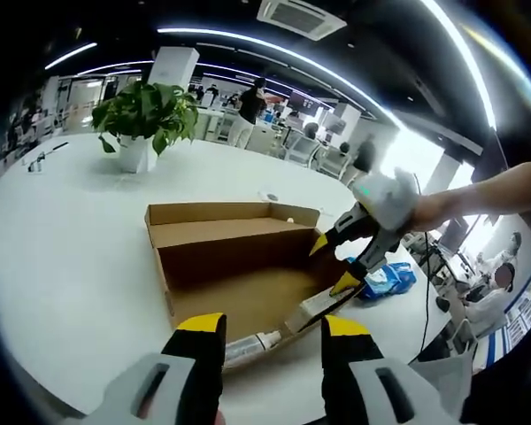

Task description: Operate the shoe box by opening the lid, removing the specified soft item, and placing it in the target area until the item is outside and the box remains undamaged.

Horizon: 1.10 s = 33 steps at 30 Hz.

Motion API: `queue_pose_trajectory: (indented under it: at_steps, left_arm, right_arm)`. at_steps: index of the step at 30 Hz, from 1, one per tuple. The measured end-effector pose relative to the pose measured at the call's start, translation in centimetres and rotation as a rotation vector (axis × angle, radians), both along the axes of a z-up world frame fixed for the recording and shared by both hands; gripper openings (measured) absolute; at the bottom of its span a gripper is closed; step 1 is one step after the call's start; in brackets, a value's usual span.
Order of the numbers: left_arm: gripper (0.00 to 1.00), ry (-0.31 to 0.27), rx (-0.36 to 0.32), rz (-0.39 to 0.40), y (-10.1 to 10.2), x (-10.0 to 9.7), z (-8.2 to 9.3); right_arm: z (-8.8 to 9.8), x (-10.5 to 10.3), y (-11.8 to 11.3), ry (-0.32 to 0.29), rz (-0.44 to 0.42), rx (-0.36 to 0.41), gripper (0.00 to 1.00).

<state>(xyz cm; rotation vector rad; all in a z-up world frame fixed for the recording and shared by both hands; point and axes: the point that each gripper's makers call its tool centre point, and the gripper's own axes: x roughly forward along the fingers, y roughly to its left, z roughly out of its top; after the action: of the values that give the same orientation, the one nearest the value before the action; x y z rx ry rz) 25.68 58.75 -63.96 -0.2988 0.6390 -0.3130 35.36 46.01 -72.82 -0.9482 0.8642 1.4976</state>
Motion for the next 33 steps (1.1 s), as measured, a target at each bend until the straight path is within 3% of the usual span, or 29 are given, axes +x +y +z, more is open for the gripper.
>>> queue_pose_trajectory:
  at_steps: [2, 10, 17, 20, 23, 28, 31, 33]
  left_arm:
    - [0.43, 0.0, 0.002, -0.005, -0.1, 0.1, 0.0]
    - [0.43, 0.004, -0.001, -0.008, -0.1, 0.3, -0.1]
    - [0.43, 0.003, 0.001, -0.012, -0.1, 0.4, 0.0]
    - [0.43, 0.004, 0.0, -0.015, -0.1, 0.5, -0.1]
    - [0.43, 0.004, -0.004, -0.016, -0.2, 0.5, -0.1]
    - [0.43, 0.004, -0.006, -0.021, -0.3, 0.6, -0.2]
    - [0.43, 0.003, -0.005, -0.018, -0.1, 0.6, -0.1]
    - [0.43, 0.002, -0.006, -0.01, 0.1, 0.6, 0.0]
  right_arm:
    - [-0.2, -1.1, 0.4, 0.051, 0.008, 0.004, 0.5]
    - [-0.6, -1.7, 1.6, 0.068, 0.033, 0.005, 0.48]
    - [-0.3, -0.5, 1.3, 0.025, 0.007, -0.009, 0.53]
    - [-0.1, -0.5, 1.2, 0.024, 0.001, -0.006, 0.47]
    - [0.2, -1.9, 2.0, 0.08, 0.022, 0.018, 0.52]
    - [-0.7, -1.8, 2.1, 0.035, 0.063, -0.015, 0.47]
    - [-1.7, -1.4, 1.4, -0.036, 0.107, -0.078, 0.44]
    - [-2.0, -1.7, 1.5, -0.031, 0.107, -0.084, 0.43]
